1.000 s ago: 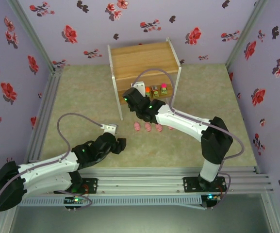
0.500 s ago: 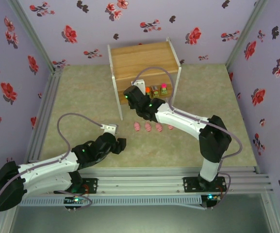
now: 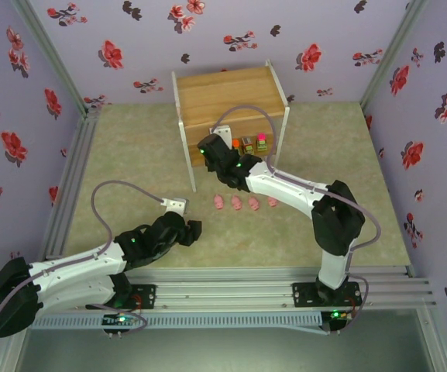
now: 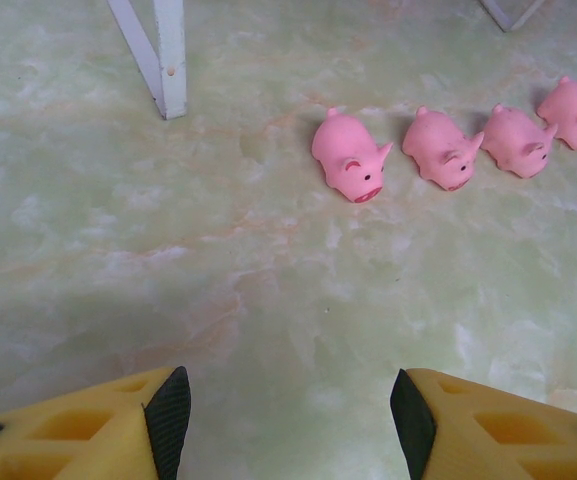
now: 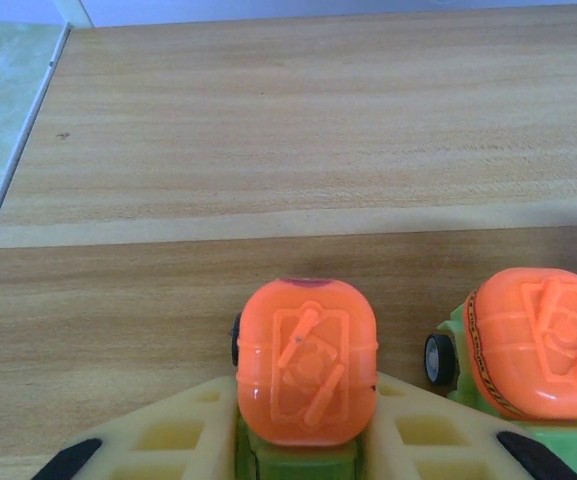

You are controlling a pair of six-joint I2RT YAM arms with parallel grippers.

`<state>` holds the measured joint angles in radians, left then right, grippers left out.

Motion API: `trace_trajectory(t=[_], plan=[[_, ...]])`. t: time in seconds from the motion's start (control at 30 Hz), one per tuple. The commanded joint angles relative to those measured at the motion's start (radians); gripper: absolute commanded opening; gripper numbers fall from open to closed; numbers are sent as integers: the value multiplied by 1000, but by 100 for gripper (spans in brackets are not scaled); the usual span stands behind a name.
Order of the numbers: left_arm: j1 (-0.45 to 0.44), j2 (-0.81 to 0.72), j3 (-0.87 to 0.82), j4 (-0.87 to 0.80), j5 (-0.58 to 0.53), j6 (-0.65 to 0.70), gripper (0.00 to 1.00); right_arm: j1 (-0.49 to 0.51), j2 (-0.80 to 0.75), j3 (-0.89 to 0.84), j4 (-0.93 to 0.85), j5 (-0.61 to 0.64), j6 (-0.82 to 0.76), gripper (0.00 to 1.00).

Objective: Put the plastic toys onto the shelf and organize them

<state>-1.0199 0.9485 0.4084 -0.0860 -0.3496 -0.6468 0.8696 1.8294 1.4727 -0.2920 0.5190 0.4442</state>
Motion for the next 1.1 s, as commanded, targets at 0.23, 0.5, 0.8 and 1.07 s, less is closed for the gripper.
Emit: trace_trajectory(t=[0.23,0.5,0.8,1.07], plan=[[0,-3,-10,6,8,16,60,-12,21,29,-3,-17,-19,31],[0,-5,-10,4,8,15,60,-11,24,43,-17,-22,-22,34],[0,-4,-10,6,9,15,60,-12,16,40,-20,-28,-26,35],[1,-2,-10,6,8,15,60,-11,11,35,-15,-30,-26,38]])
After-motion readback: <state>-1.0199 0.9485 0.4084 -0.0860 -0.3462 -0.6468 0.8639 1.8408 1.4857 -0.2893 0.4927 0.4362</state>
